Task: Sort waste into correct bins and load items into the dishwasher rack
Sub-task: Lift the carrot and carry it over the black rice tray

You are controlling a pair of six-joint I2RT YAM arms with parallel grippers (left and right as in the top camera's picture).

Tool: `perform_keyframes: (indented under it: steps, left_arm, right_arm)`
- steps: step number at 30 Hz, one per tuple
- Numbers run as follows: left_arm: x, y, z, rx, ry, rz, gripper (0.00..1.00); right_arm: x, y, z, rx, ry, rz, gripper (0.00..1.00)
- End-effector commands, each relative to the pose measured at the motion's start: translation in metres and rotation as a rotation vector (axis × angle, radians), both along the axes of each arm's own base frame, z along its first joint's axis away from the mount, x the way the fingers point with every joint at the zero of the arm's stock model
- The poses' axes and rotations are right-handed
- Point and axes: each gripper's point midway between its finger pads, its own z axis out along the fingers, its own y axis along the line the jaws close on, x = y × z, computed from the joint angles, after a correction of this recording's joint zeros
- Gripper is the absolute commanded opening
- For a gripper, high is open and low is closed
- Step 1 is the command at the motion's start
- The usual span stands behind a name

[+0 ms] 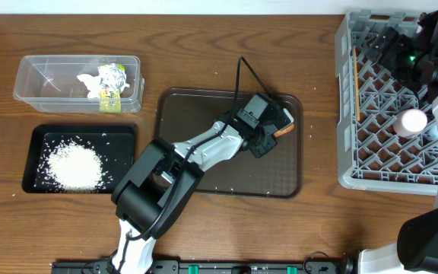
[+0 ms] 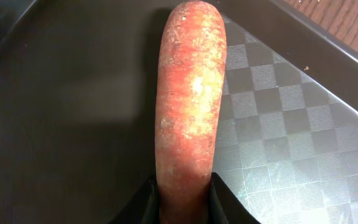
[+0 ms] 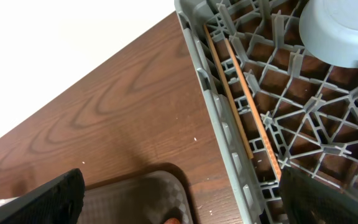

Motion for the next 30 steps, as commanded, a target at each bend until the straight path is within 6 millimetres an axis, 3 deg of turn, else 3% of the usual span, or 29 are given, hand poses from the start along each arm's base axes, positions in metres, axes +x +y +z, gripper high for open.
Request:
perform_keyframes:
  steps: [1,4,8,11,14,17,23,30]
  left_arm:
    - [0.004,0.001,0.018,-0.034,-0.005,0.041,0.13]
    - [0.012,0.005,0.036,-0.068,-0.023,0.08,0.07]
    - [0.03,0.02,0.067,-0.131,-0.04,0.182,0.06]
    - [0.047,0.041,0.091,-0.187,-0.045,0.297,0.06]
    - [0.065,0.076,0.116,-0.234,-0.048,0.426,0.06]
    - [0.079,0.121,0.141,-0.273,-0.047,0.572,0.06]
    - [0.089,0.238,0.18,-0.331,-0.044,0.907,0.06]
    - [0.071,0.367,0.175,-0.379,0.052,1.352,0.06]
  right_arm:
    - [0.001,-0.002,0.0,0.012,0.001,-0.01,0.99]
    - [0.001,-0.002,0.0,0.013,0.002,-0.01,0.99]
    - [0.001,-0.002,0.0,0.013,0.002,-0.01,0.99]
    - [0.001,-0.002,0.0,0.012,0.001,-0.01,0.99]
    - [0.001,-0.002,0.0,0.013,0.002,-0.01,0.99]
    - [0.001,-0.002,0.0,0.013,0.002,-0.01,0.99]
    - [0.001,-0.002,0.0,0.012,0.001,-0.01,0.99]
    - [0.001,-0.002,0.0,0.013,0.002,-0.01,0.99]
